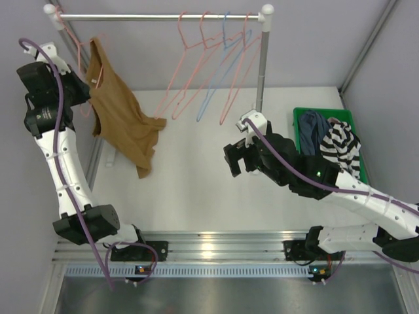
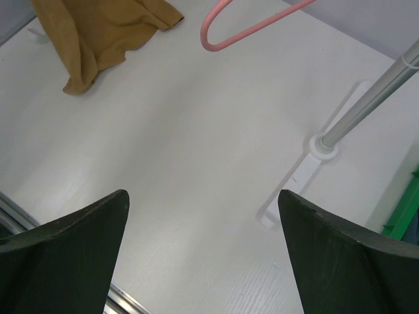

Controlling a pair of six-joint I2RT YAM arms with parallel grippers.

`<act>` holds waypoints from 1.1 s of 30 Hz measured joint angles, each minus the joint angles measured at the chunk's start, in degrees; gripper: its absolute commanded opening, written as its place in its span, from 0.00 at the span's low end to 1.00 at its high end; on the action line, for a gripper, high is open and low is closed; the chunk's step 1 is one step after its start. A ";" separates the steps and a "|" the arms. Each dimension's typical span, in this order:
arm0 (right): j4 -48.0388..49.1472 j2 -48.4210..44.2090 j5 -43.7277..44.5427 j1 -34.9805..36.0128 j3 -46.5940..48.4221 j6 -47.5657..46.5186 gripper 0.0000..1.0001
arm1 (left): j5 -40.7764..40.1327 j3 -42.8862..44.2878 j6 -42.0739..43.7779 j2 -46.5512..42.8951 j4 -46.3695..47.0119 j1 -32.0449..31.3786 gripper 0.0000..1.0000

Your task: Place the tank top on the hanger

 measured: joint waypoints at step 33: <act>1.16 -0.13 -0.98 0.00 -0.22 0.46 0.97 | -2.67 -1.66 -6.19 -9.38 1.51 0.04 0.47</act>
